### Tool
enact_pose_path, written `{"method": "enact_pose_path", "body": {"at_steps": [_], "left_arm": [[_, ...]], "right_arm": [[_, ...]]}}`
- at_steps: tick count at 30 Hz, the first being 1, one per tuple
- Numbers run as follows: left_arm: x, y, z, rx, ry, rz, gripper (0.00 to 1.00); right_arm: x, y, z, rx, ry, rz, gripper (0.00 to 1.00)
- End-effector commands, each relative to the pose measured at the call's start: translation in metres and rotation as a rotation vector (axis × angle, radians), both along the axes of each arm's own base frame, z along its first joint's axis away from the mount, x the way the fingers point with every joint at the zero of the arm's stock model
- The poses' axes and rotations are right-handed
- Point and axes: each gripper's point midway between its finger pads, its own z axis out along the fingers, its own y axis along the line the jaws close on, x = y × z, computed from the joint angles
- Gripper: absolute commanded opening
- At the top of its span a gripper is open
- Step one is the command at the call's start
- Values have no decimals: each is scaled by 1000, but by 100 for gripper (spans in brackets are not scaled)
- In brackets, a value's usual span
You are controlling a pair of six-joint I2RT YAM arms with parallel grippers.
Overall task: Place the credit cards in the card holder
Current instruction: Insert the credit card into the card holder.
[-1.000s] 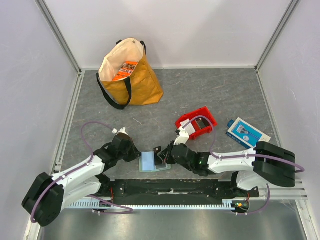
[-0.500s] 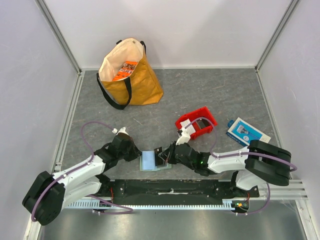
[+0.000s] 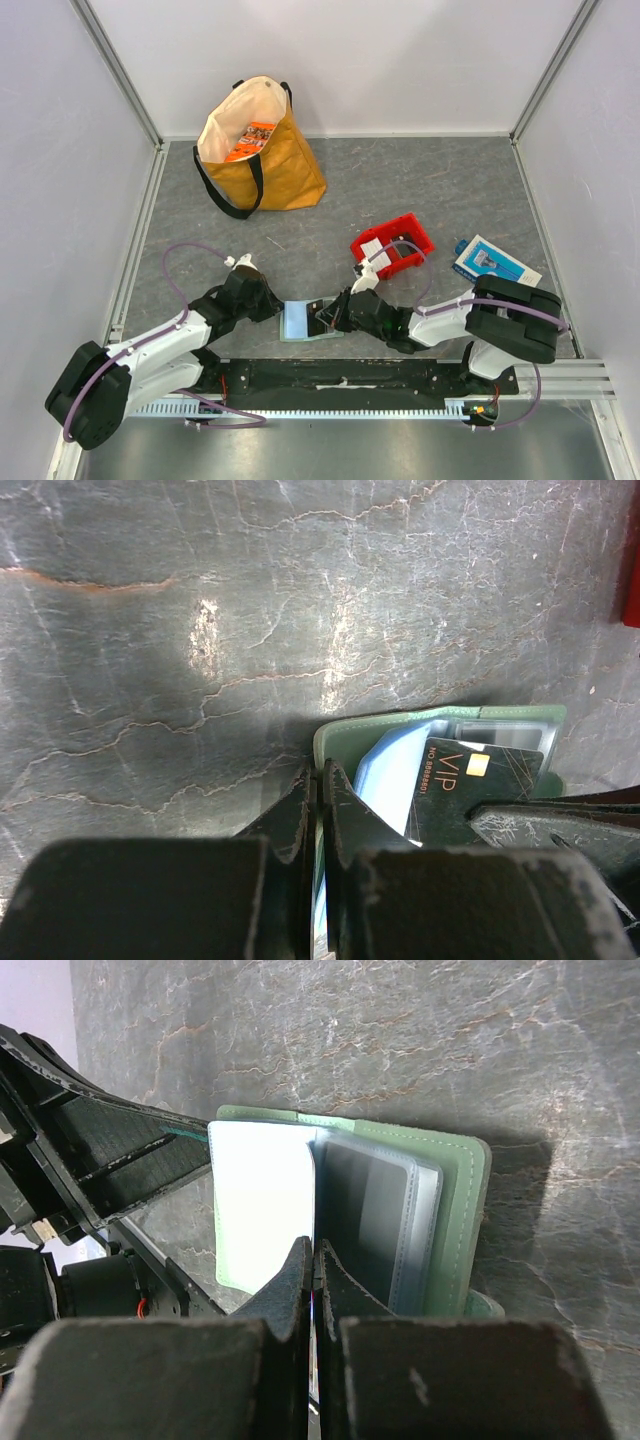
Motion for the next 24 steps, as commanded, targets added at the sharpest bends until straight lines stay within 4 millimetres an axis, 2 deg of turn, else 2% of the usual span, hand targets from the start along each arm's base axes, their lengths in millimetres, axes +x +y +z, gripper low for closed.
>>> {"method": "enact_pose_path", "body": {"at_steps": [1, 7, 16, 18, 20, 24], "left_arm": [[1, 6, -5, 22, 3, 34, 2], [0, 7, -7, 28, 5, 37, 2], [0, 9, -10, 33, 9, 43, 2], [-1, 9, -10, 33, 12, 43, 2], [-1, 9, -9, 36, 12, 41, 2], [-1, 11, -7, 33, 3, 46, 2]], "right_arm": [[0, -3, -8, 7, 17, -12, 0], [0, -5, -19, 0, 39, -10, 0], [-7, 5, -27, 40, 92, 12, 0], [-7, 1, -30, 34, 100, -8, 0], [-4, 1, -25, 44, 80, -10, 0], [4, -9, -28, -32, 52, -44, 0]]}}
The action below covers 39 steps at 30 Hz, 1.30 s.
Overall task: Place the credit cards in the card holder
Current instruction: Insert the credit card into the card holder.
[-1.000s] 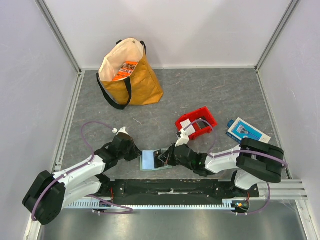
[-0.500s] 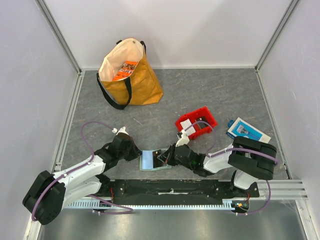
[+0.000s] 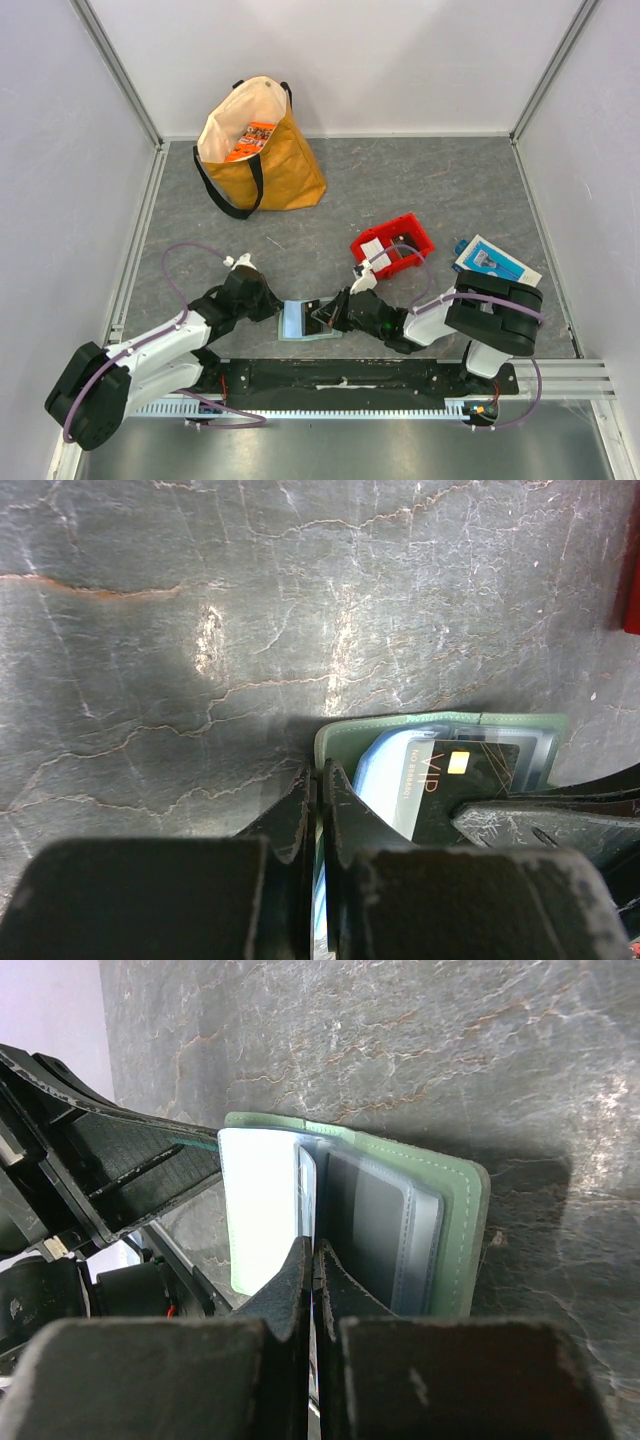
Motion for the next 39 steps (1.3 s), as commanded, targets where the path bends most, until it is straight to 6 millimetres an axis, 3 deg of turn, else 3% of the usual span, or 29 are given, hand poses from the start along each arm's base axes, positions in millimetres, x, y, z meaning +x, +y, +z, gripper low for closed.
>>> {"method": "enact_pose_path", "body": {"at_steps": [1, 7, 13, 16, 19, 22, 27, 31, 39], "left_arm": [[-3, 10, -8, 28, 9, 39, 2], [-4, 9, -10, 16, 17, 52, 2], [-5, 10, -12, 9, 23, 65, 2], [-6, 11, -11, 13, 22, 65, 2], [-5, 12, -9, 15, 13, 65, 2], [-4, 13, -7, 23, 6, 62, 2], [-1, 12, -4, 25, -5, 57, 2], [-2, 12, -5, 26, -1, 52, 2], [-3, 11, -5, 21, 0, 53, 2]], "right_arm": [[-1, -18, -22, -140, 7, -7, 0], [-16, 7, -30, -150, 73, 51, 0], [-20, 9, -38, -215, 106, 44, 7], [-11, -8, -30, -258, 68, -12, 27], [1, -28, -21, -344, 10, -75, 56], [5, -27, -8, -355, -29, -60, 62], [0, -10, -13, -370, -8, 10, 63], [-8, 7, -18, -343, 12, 78, 58], [-15, 35, 0, -224, -21, 161, 48]]}}
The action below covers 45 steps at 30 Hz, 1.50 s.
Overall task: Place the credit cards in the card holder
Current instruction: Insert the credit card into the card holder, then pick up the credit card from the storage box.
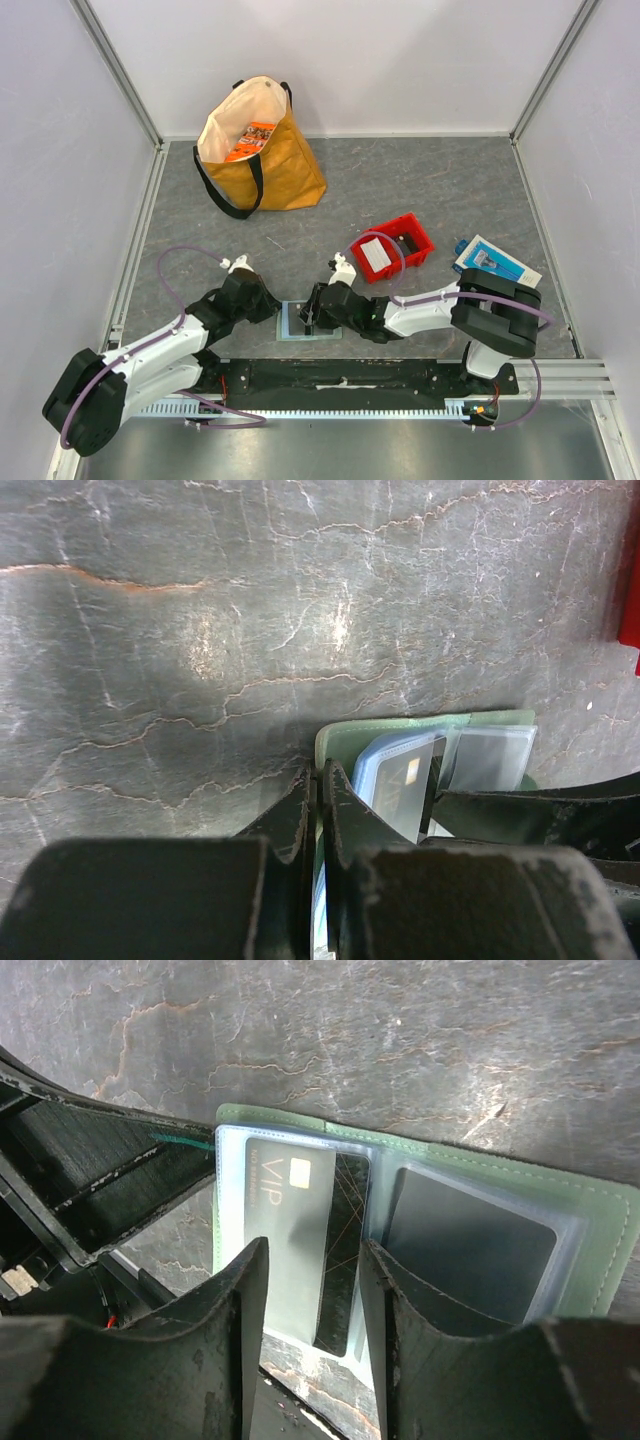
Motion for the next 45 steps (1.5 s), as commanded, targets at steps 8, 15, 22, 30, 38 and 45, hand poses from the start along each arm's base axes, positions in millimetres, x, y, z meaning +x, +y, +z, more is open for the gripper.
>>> {"method": "enact_pose_path", "body": {"at_steps": [8, 15, 22, 30, 38, 45], "left_arm": [[-3, 8, -5, 30, 14, 23, 2], [-4, 10, -7, 38, 18, 26, 2], [-8, 12, -7, 40, 26, 29, 2], [-2, 12, 7, 53, -8, 12, 2], [3, 4, 19, 49, -12, -16, 2], [11, 0, 23, 65, -4, -22, 2]], "right_arm": [[-15, 23, 11, 128, 13, 98, 38], [-16, 24, 21, 205, 10, 88, 30], [-15, 24, 21, 261, 41, 82, 32], [32, -32, 74, -27, -243, 18, 63], [97, -117, 117, -255, -313, -131, 73], [147, -163, 110, -307, -258, -79, 79]]}}
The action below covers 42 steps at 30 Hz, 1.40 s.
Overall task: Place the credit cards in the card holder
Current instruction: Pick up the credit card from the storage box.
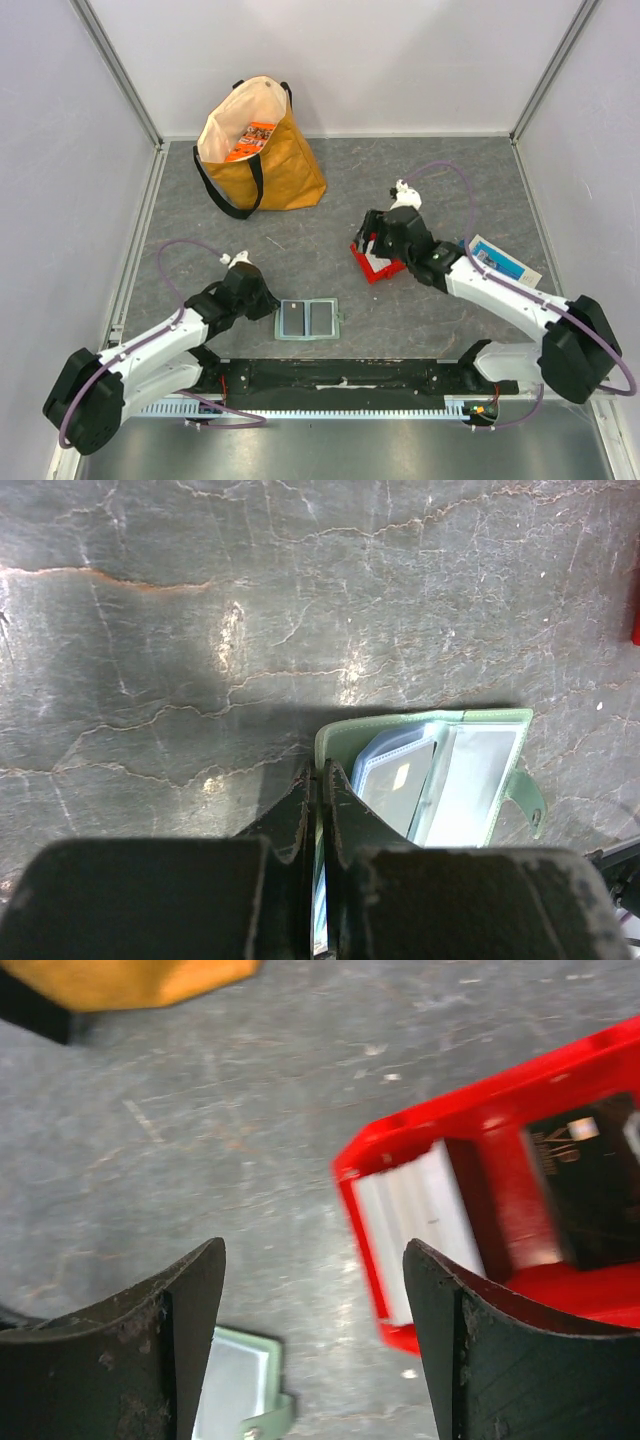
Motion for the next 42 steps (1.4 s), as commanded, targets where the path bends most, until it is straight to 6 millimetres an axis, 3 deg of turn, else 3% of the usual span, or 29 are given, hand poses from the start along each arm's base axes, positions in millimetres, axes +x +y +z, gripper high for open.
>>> {"method": "enact_pose_path", "body": {"at_steps": [1, 10, 20, 29, 42], "left_arm": [[12, -6, 12, 13, -26, -21, 2], [32, -14, 13, 13, -3, -5, 2], [47, -16, 10, 15, 8, -2, 2], [52, -20, 12, -1, 16, -24, 2], [52, -19, 12, -4, 16, -24, 2]], "right_arm": [[14, -20, -15, -95, 71, 115, 80], [48, -32, -51, -75, 201, 207, 84], [47, -20, -80, -36, 292, 291, 85], [40, -19, -74, -1, 297, 305, 82], [41, -28, -67, 6, 287, 283, 67]]}}
